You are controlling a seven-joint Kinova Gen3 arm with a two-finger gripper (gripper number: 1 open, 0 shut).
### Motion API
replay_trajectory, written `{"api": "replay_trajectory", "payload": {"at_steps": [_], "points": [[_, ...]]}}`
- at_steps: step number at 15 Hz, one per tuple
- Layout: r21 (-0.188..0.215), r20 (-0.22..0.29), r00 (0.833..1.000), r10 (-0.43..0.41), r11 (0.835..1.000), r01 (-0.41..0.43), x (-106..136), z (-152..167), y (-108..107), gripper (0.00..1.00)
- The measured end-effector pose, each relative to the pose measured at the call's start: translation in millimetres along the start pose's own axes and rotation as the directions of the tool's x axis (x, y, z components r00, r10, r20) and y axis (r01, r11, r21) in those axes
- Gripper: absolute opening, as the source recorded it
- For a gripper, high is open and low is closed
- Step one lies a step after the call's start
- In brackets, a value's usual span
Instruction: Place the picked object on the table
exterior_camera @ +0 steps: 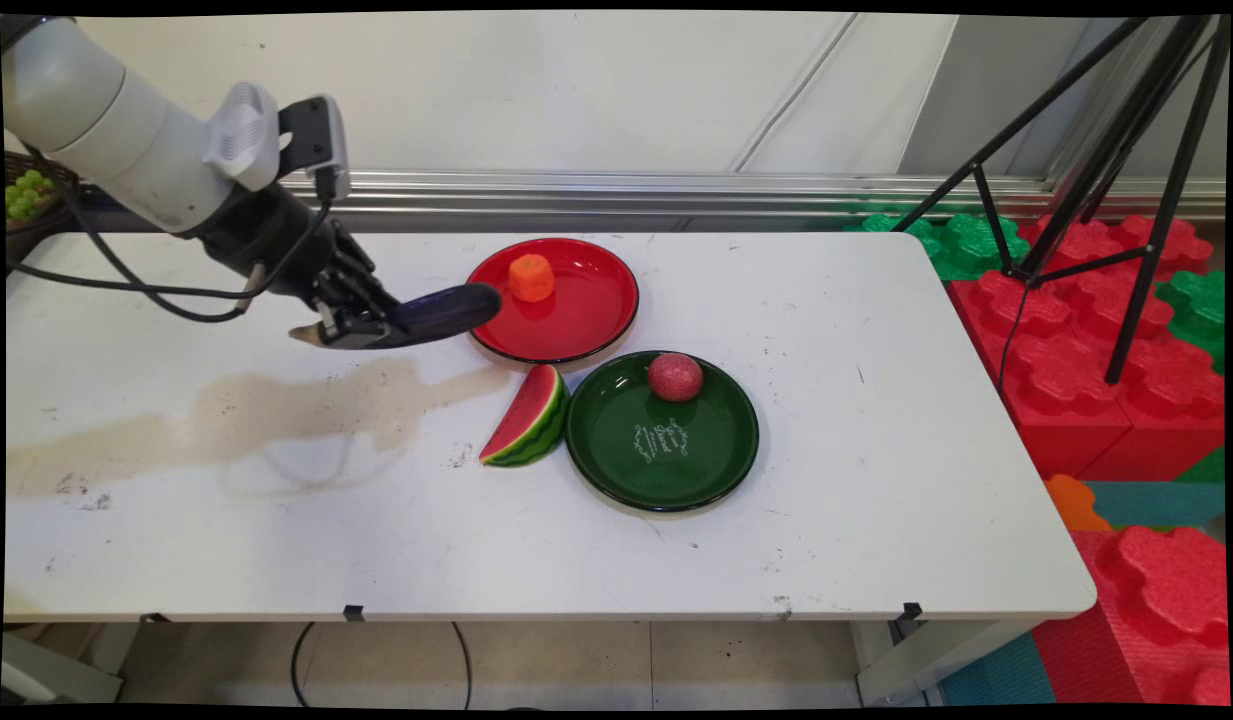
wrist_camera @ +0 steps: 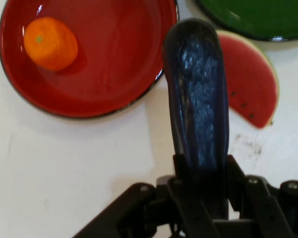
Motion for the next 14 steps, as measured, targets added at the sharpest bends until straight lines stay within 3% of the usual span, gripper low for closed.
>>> {"api": "replay_trajectory", "payload": {"at_steps": [6, 14], "points": [[-0.007, 0.078, 0.997, 0.012, 1.000, -0.011, -19.5, 23.1, -4.9, 0.00], [-0.040, 0.140, 0.989, 0.040, 0.999, -0.035, -27.0, 65.6, -6.2, 0.00]]}}
